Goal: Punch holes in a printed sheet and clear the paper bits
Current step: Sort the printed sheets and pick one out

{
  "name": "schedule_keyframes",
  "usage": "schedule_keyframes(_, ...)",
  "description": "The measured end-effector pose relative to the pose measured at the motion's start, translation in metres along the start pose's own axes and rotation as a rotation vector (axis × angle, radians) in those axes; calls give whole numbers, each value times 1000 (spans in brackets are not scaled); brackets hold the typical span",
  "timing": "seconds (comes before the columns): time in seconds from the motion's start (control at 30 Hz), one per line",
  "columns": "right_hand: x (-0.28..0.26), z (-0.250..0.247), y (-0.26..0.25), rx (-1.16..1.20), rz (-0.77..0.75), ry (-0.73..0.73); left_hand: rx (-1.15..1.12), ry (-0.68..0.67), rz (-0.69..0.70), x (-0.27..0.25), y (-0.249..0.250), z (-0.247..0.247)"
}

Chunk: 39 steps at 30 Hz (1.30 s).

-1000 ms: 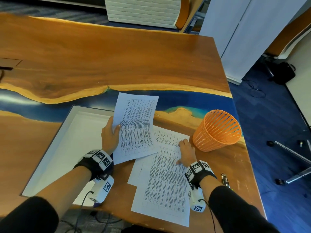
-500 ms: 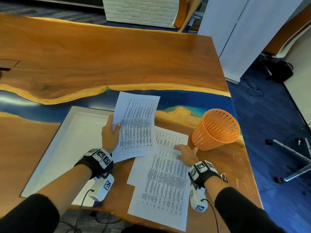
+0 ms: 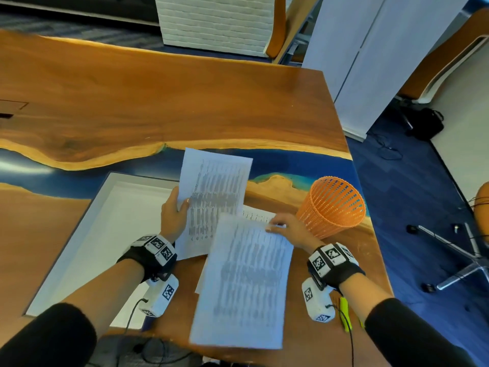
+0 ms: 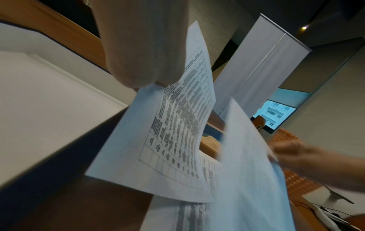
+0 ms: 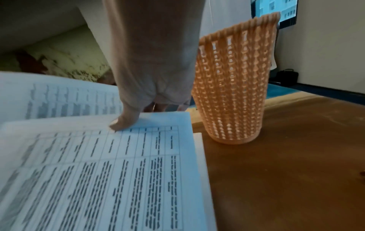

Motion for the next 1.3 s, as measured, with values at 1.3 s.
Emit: schedule_keyframes(1.3, 10, -41, -29, 646, 19, 249, -422, -173, -156, -4, 23, 41)
Point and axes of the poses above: each hand's wrist, its own x-axis towards the middle knuckle, its own z-axis out of the palm, y = z × x, the point moved 10 cm from there along x, towards the middle knuckle, and after that the axes turned 8 degrees about z, right-handed, at the moved point
